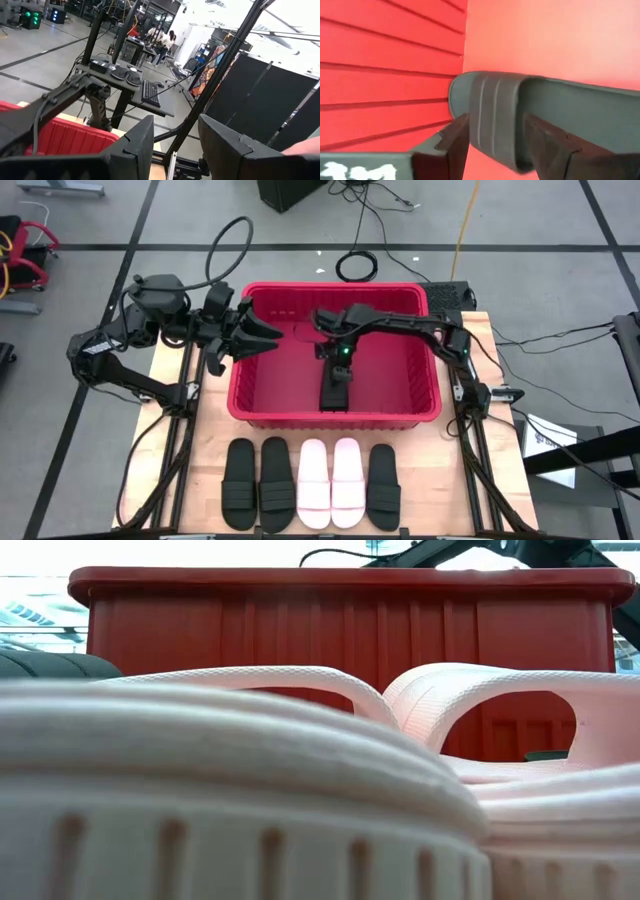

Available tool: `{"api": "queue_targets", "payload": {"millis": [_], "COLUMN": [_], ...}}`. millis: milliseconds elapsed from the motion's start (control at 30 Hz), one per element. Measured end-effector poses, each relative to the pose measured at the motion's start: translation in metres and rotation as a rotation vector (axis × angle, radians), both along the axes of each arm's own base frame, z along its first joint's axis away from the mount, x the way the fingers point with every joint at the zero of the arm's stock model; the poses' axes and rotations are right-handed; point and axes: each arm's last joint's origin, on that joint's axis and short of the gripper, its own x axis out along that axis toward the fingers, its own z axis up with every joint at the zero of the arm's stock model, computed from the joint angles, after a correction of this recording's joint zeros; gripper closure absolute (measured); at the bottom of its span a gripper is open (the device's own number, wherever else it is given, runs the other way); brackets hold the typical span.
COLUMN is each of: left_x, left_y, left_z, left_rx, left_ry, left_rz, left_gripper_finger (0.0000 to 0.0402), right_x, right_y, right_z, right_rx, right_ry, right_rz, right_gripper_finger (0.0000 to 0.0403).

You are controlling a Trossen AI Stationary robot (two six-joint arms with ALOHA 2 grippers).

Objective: Pick and place slides into bin
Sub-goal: Put the black slipper into the red bin

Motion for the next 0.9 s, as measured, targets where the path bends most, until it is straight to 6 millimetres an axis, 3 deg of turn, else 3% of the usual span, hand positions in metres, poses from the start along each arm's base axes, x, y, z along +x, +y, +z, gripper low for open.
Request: {"api": "queue_targets", "payload": {"millis": [200, 467, 733, 900], "left_x": [0.0, 0.0, 0.0, 0.0], "left_y": [0.0, 0.0, 0.0, 0.0], "left_z": [0.0, 0.0, 0.0, 0.0], "left_rx": [0.0, 0.011, 0.01, 0.004], "left_ry": [-0.002, -0.005, -0.005, -0.003], "left_rz": [0.0, 0.001, 0.001, 0.001], "left_gripper_finger": [0.0249, 0.0249, 0.0249, 0.0249], "right_x": [-0.016, -0.041, -0.07, -0.091], "right_y": [-0.013, -0.023, -0.016, -0.006], "right_z": [0.036, 0.101, 0.168, 0.2], "right_rx": [-0.083, -0.147, -0.249, -0.316], "right_ry": [-0.073, -0.269, -0.497, -0.586], "right_rz": [-0.058, -0.194, -0.321, -0.397], "right_gripper_finger": [0.023, 0.023, 0.023, 0.0231]}}
